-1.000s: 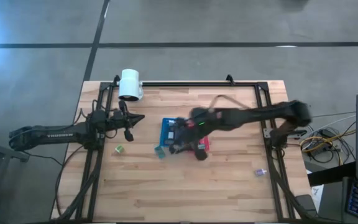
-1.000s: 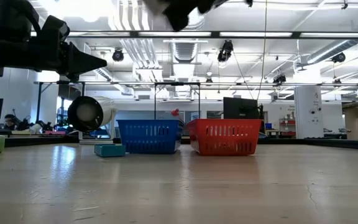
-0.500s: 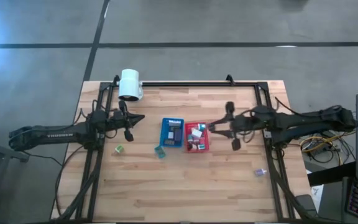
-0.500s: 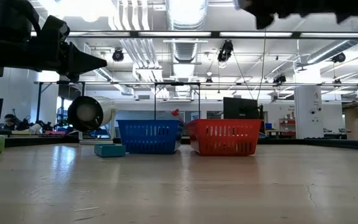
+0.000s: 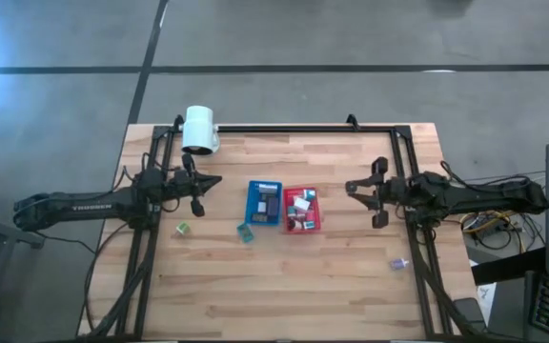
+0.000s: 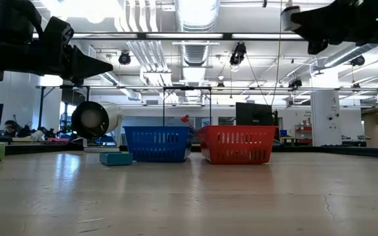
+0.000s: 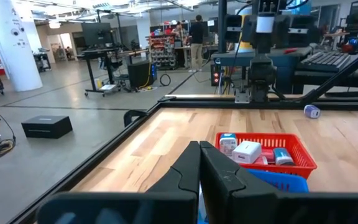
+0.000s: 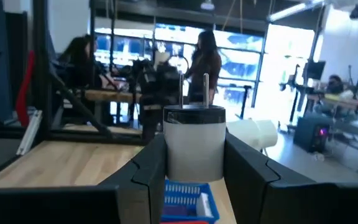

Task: Pick & Place Office items
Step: Put the black white adaptor into the red bin

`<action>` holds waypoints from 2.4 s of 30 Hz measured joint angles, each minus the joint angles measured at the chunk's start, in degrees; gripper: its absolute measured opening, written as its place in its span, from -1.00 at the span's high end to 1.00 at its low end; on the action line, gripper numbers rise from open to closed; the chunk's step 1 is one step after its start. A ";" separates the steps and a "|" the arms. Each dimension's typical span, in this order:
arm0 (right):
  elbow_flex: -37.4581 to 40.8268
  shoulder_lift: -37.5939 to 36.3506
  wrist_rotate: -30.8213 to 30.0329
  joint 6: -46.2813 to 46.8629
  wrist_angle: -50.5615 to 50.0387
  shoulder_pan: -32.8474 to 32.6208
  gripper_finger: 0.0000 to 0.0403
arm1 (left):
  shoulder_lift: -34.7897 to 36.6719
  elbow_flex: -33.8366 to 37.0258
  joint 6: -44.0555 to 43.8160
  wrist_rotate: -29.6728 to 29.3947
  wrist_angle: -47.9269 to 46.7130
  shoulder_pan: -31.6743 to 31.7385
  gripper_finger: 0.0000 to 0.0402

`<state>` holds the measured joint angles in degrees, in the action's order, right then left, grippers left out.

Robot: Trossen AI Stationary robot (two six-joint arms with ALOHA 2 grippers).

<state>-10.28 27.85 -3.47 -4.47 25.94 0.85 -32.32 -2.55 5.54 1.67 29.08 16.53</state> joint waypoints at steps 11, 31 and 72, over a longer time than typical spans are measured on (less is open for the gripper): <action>3.93 -6.68 -2.79 -1.94 -0.49 0.04 0.42 | -0.04 0.00 0.20 -0.02 -0.81 -0.04 0.94; 4.11 -6.85 -4.05 -1.49 -1.69 0.41 0.41 | -0.04 0.00 0.83 -0.28 -0.85 -0.02 0.94; 2.47 -3.53 -5.74 4.38 -3.02 0.70 0.40 | -0.09 0.00 0.94 -0.28 -0.57 0.00 0.94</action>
<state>-7.81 24.31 -9.21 -0.09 22.93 1.55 -32.40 -2.55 6.47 1.39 28.51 16.53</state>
